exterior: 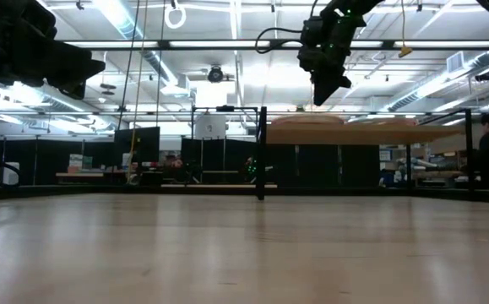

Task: Place and stack plates onto a shelf
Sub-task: Return to Home Position

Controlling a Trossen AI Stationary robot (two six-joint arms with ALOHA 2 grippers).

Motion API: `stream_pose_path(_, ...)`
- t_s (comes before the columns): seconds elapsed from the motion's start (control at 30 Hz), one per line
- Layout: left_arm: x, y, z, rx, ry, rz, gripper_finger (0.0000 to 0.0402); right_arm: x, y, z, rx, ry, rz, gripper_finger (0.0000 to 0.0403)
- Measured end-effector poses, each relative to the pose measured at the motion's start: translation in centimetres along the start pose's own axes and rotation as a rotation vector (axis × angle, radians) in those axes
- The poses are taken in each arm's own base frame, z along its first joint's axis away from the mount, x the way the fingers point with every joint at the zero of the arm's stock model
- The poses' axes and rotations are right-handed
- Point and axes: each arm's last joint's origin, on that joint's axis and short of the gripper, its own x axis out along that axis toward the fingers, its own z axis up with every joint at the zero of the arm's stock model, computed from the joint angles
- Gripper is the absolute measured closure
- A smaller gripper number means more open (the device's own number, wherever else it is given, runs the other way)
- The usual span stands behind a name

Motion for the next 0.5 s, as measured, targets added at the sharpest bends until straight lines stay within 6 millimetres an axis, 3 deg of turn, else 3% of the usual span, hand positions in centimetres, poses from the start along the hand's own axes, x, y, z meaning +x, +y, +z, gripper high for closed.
stream_pose_path(0.5, 0.00, 0.00, 0.01, 0.000, 0.000, 0.000, 0.0251, -0.06, -0.03, 0.01, 0.000, -0.003, -0.016, 0.0238)
